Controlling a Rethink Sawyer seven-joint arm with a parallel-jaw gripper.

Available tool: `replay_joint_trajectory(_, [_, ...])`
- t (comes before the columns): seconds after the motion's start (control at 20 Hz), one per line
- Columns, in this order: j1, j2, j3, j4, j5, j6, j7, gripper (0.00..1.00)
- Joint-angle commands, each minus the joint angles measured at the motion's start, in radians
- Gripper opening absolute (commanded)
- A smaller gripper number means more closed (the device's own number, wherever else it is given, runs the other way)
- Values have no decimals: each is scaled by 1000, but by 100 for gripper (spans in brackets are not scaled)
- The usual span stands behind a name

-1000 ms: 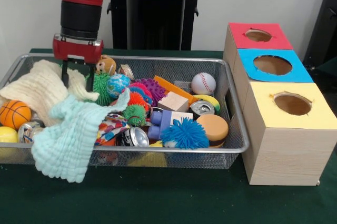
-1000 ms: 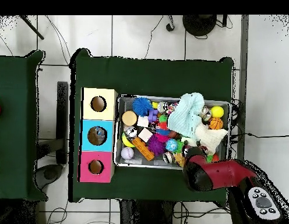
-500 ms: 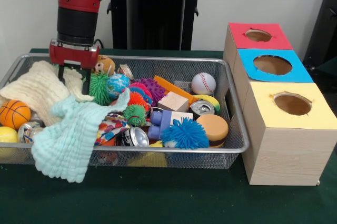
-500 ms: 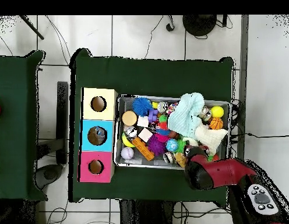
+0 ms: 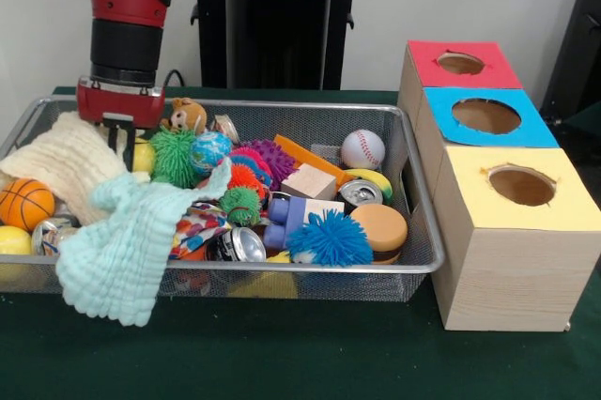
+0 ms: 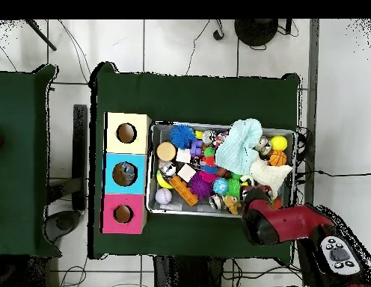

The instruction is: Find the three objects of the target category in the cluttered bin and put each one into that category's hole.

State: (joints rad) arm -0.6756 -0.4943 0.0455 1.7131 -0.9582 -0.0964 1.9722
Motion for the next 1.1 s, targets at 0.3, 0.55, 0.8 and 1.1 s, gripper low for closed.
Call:
replay_joint_trajectory(0.3, [10, -3, 3, -30, -34, 39, 22, 0])
replay_joint_trajectory(0.55, [43, -66, 15, 39, 1, 79, 36, 0])
replay_joint_trajectory(0.8, [71, -122, 25, 92, 41, 124, 49, 0])
replay_joint_trajectory(1.1, [78, -200, 52, 145, 85, 197, 31, 0])
